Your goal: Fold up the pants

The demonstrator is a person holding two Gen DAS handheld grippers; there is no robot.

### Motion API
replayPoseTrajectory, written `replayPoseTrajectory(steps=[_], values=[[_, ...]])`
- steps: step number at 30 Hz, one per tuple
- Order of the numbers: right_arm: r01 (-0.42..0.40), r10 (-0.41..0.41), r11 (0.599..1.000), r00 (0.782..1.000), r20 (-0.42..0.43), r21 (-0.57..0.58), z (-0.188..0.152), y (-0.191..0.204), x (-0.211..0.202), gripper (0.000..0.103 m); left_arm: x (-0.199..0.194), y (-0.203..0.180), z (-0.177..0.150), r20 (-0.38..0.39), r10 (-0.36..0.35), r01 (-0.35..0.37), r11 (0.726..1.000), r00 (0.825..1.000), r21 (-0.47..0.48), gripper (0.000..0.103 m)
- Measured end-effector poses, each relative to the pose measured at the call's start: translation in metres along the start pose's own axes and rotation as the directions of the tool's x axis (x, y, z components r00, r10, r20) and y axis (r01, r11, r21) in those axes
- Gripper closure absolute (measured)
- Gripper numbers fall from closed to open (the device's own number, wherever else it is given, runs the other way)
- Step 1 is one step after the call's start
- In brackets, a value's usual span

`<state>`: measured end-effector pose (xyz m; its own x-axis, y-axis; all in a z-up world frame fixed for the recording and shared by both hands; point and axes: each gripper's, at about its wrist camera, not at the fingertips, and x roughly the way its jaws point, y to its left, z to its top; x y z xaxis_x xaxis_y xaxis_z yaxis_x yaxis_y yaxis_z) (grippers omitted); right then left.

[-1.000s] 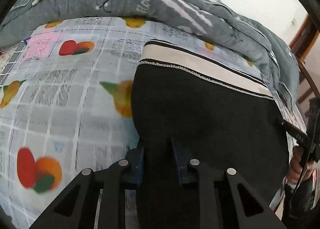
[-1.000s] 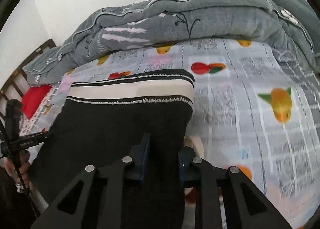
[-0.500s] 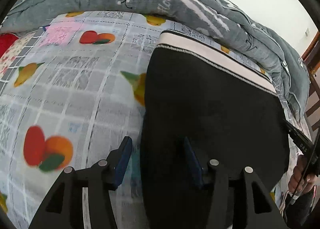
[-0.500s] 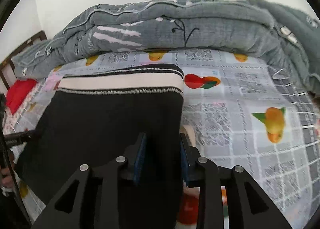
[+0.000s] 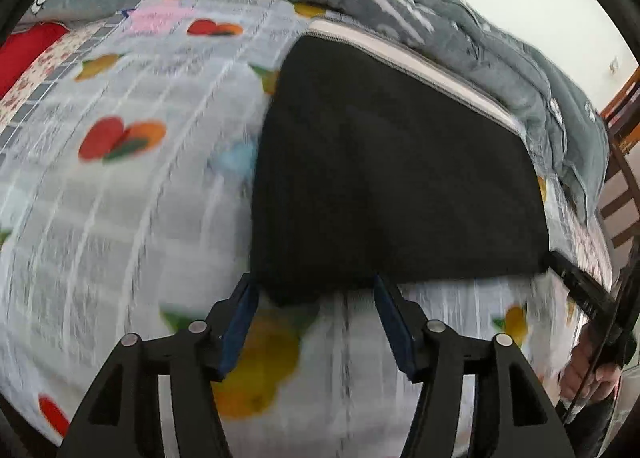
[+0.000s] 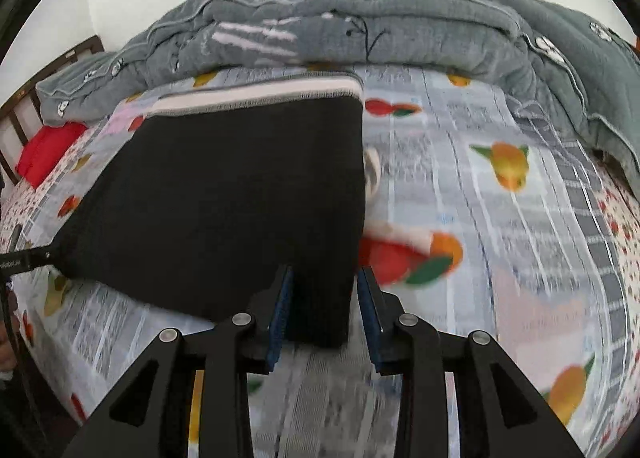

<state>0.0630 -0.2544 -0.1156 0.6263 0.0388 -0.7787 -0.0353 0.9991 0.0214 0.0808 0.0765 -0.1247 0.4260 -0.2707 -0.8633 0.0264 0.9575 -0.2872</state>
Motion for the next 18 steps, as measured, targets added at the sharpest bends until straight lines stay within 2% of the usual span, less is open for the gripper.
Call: replayPoseTrajectory(steps=[2, 6, 7, 9, 15, 17, 18], values=[[0.012, -0.012, 1.0, 1.0, 0.017, -0.002, -0.006, 0.001, -0.014, 0.07, -0.009, -0.008, -0.013, -0.001, 0.013, -0.013, 1.0, 1.0, 0.007, 0.045], [-0.01, 0.008, 1.0, 0.997, 0.082, 0.018, -0.012, -0.002, -0.058, 0.068, -0.045, -0.033, -0.028, 0.08, 0.028, -0.031, 0.999, 0.996, 0.039, 0.044], [-0.012, 0.01, 1.0, 0.995, 0.097, 0.025, -0.013, -0.003, -0.07, 0.066, -0.057, -0.041, -0.031, 0.104, 0.02, -0.025, 0.999, 0.994, 0.043, 0.044], [-0.016, 0.011, 0.999, 0.991, 0.131, 0.041, -0.015, -0.007, -0.092, 0.052, -0.076, -0.056, -0.035, 0.143, 0.024, -0.032, 0.998, 0.989, 0.056, 0.039], [0.017, -0.022, 0.999, 0.986, 0.163, 0.037, -0.021, -0.009, -0.146, 0.046, -0.128, -0.101, -0.05, 0.289, 0.059, -0.099, 0.987, 0.956, 0.125, 0.024], [0.008, -0.015, 0.999, 0.984, 0.18, 0.038, -0.025, -0.01, -0.161, 0.044, -0.141, -0.111, -0.056, 0.311, 0.055, -0.103, 0.985, 0.949, 0.141, 0.022], [0.01, -0.017, 0.999, 0.982, 0.187, 0.037, -0.027, -0.01, -0.168, 0.039, -0.146, -0.115, -0.059, 0.32, 0.06, -0.112, 0.983, 0.946, 0.147, 0.022]])
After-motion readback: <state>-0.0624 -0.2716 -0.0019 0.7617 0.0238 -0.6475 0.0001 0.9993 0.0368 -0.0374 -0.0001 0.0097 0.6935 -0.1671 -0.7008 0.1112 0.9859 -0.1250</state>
